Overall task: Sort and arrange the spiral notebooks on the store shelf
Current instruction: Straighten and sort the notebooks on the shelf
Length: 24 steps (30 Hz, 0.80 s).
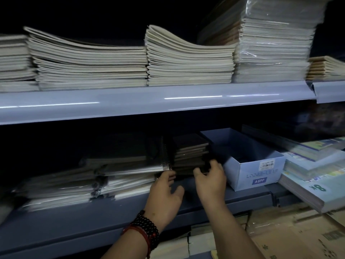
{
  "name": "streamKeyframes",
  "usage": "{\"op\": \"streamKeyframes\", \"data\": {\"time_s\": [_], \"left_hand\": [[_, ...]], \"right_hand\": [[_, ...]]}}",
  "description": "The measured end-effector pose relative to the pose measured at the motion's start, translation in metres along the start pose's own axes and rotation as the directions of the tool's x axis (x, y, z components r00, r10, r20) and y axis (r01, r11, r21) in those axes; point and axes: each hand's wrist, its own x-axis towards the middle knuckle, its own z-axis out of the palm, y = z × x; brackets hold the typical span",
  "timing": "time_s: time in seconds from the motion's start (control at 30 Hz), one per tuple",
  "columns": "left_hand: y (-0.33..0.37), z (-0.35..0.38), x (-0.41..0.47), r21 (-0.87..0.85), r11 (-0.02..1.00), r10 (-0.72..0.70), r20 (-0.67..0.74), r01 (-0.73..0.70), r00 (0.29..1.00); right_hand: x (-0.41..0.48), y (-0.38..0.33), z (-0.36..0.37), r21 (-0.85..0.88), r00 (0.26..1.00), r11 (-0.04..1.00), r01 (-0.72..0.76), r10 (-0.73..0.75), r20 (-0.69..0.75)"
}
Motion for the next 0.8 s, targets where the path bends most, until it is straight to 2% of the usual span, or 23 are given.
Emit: {"op": "streamKeyframes", "data": {"time_s": [0.17,0.27,0.33,0.4,0.57,0.67,0.8], "left_hand": [[0.008,-0.047,-0.024,0.035,0.991,0.13,-0.143,-0.126,0.981],[0.02,-0.08,-0.033,0.115,0.967,0.249,-0.268,-0.225,0.931],[0.024,-0.104,-0.032,0.187,0.954,0.287,-0.361,-0.233,0.887],[0.027,-0.129,-0.03,0.287,0.94,0.301,-0.431,-0.187,0.851],[0.02,-0.17,-0.031,0.55,0.834,0.36,-0.464,-0.055,0.81],[0.015,-0.182,-0.032,0.588,0.808,0.302,-0.444,0.021,0.843],[0.001,-0.196,-0.026,0.551,0.821,0.136,-0.441,0.148,0.887]], "right_hand": [[-0.014,-0.021,0.001,-0.057,0.998,0.996,0.064,-0.064,0.015],[-0.025,-0.045,0.002,0.008,0.993,0.994,0.112,-0.112,0.048],[-0.033,-0.064,0.005,0.036,0.986,0.986,0.161,-0.162,0.048],[-0.041,-0.084,0.009,0.037,0.973,0.975,0.218,-0.22,0.069],[-0.059,-0.114,0.019,-0.065,0.9,0.914,0.401,-0.38,0.213],[-0.064,-0.117,0.026,-0.11,0.87,0.892,0.439,-0.392,0.298],[-0.058,-0.115,0.044,-0.119,0.854,0.899,0.422,-0.35,0.385]]}}
